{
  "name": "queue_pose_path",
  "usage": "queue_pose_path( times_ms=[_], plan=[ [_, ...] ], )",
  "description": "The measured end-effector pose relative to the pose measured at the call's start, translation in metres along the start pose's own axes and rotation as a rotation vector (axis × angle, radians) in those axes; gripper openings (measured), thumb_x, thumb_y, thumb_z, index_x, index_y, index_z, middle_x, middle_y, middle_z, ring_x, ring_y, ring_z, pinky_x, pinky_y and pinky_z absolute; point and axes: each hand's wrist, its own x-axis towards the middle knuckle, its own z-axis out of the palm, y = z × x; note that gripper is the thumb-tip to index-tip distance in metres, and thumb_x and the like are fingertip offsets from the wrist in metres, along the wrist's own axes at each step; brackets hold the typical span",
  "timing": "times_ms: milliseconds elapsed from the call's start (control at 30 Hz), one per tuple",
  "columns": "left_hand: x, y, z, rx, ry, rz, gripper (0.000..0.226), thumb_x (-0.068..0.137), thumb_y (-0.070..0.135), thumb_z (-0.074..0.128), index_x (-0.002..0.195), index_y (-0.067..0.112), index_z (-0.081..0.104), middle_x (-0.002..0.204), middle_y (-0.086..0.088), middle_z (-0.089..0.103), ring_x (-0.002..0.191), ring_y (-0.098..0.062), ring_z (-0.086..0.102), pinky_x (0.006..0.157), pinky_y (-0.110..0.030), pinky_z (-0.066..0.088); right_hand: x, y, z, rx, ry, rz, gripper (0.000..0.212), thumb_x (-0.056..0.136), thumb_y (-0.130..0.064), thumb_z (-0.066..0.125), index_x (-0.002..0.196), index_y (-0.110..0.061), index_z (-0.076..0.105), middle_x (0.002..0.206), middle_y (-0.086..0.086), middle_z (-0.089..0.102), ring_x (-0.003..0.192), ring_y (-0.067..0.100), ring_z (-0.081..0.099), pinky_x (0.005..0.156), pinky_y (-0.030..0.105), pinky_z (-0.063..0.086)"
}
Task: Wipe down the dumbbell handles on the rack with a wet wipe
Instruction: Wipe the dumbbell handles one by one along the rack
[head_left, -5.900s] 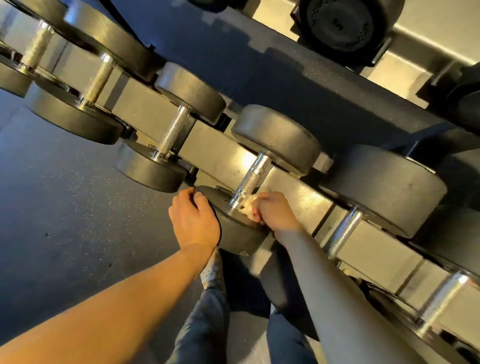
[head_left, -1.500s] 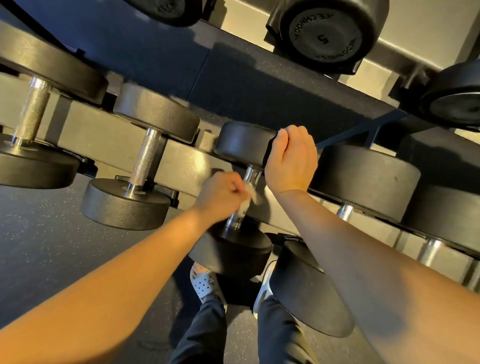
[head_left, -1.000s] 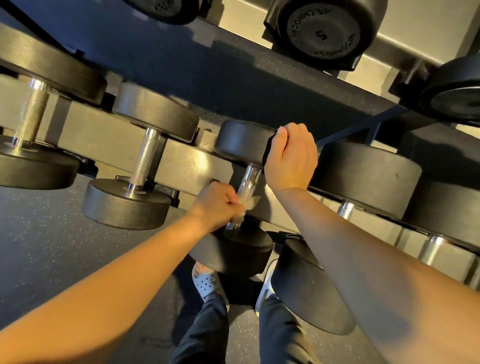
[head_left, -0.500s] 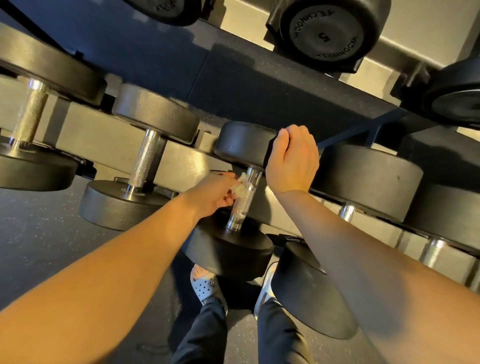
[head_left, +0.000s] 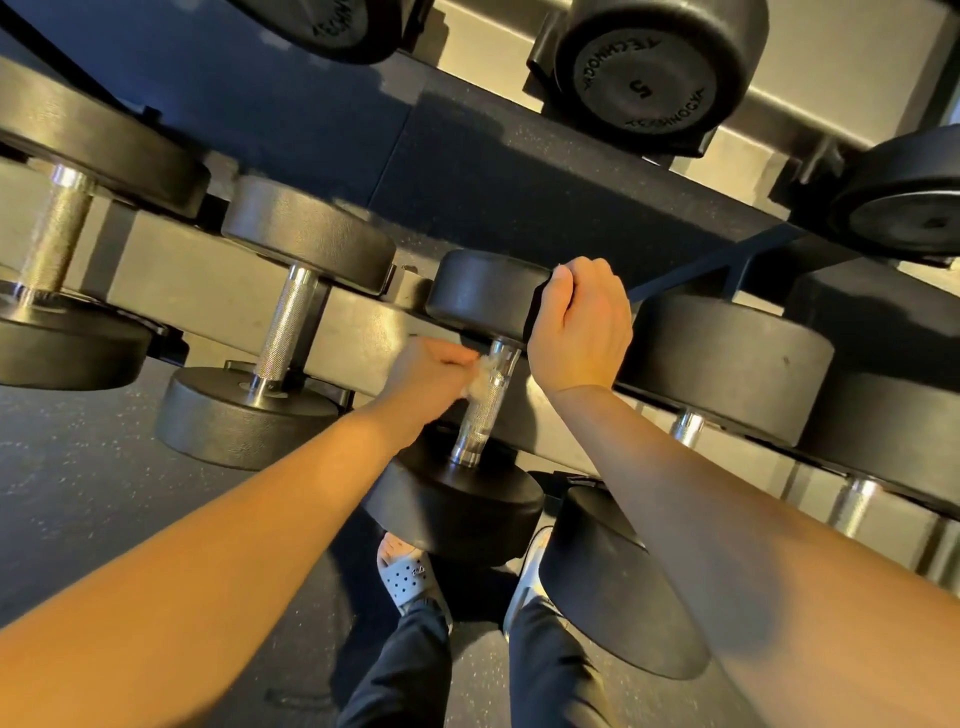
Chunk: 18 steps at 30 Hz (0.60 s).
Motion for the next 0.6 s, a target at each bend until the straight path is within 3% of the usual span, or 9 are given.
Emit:
queue_pose_path(
  times_ms=[67, 100, 200, 367, 433, 533, 600],
  plan=[
    [0.001, 0.005, 0.014, -0.133, 0.114, 0.045, 0.013, 0.091, 0.008, 0.072, 0.088, 0.020, 0.075, 0.086, 0.002, 0.073, 0.087, -0.010, 0.069, 0.080, -0.024, 0.056, 0.000, 0.000, 0.000, 0.000, -0.004, -0.002, 0.037, 0.100, -0.040, 0.027, 0.082, -0.022, 0.053, 0.081, -0.002, 0.052, 0.076, 0.018, 0.051, 0.072, 0.044, 0.048],
    [0.000, 0.005, 0.020, -0.077, 0.157, 0.099, 0.012, 0.090, 0.008, 0.071, 0.086, 0.019, 0.075, 0.083, 0.004, 0.072, 0.086, -0.008, 0.069, 0.079, -0.023, 0.054, 0.001, 0.000, -0.001, 0.002, -0.003, -0.004, 0.037, 0.100, -0.040, 0.027, 0.083, -0.022, 0.053, 0.081, -0.003, 0.052, 0.076, 0.018, 0.052, 0.072, 0.044, 0.048],
    [-0.014, 0.002, 0.030, 0.302, 0.195, 0.285, 0.017, 0.094, 0.012, 0.067, 0.081, 0.023, 0.068, 0.077, 0.011, 0.065, 0.074, 0.001, 0.063, 0.066, -0.009, 0.044, 0.001, -0.001, -0.001, 0.011, -0.003, -0.005, 0.037, 0.100, -0.040, 0.027, 0.083, -0.021, 0.053, 0.081, -0.002, 0.052, 0.076, 0.017, 0.051, 0.072, 0.044, 0.048],
    [-0.040, -0.017, 0.026, 0.646, 0.090, 0.359, 0.005, 0.099, 0.026, 0.060, 0.095, 0.023, 0.062, 0.088, 0.007, 0.065, 0.072, -0.005, 0.059, 0.058, -0.015, 0.037, 0.001, -0.001, -0.001, 0.007, -0.010, -0.009, 0.037, 0.100, -0.039, 0.027, 0.081, -0.021, 0.053, 0.080, -0.002, 0.052, 0.075, 0.018, 0.051, 0.072, 0.044, 0.048],
    [-0.042, -0.022, 0.024, 0.834, 0.079, 0.304, 0.018, 0.093, 0.032, 0.065, 0.103, 0.017, 0.066, 0.095, -0.003, 0.070, 0.071, -0.014, 0.058, 0.054, -0.021, 0.036, 0.001, 0.000, -0.001, -0.001, -0.007, -0.016, 0.038, 0.101, -0.039, 0.027, 0.082, -0.020, 0.054, 0.080, -0.002, 0.052, 0.075, 0.017, 0.051, 0.072, 0.044, 0.048],
    [-0.041, -0.020, 0.022, 1.021, 0.061, 0.126, 0.046, 0.085, 0.050, 0.076, 0.113, 0.016, 0.065, 0.104, -0.003, 0.070, 0.089, -0.020, 0.066, 0.066, -0.029, 0.047, 0.001, -0.002, -0.002, -0.012, -0.012, -0.013, 0.040, 0.101, -0.040, 0.026, 0.081, -0.021, 0.055, 0.079, -0.004, 0.051, 0.075, 0.016, 0.051, 0.072, 0.042, 0.049],
    [-0.042, -0.017, 0.024, 1.121, 0.059, 0.052, 0.054, 0.083, 0.059, 0.075, 0.115, 0.017, 0.063, 0.105, -0.002, 0.069, 0.095, -0.020, 0.065, 0.070, -0.030, 0.045, 0.002, -0.003, -0.004, -0.022, -0.016, -0.013, 0.041, 0.101, -0.041, 0.025, 0.081, -0.021, 0.055, 0.079, -0.004, 0.051, 0.075, 0.016, 0.051, 0.072, 0.040, 0.048]
  ],
)
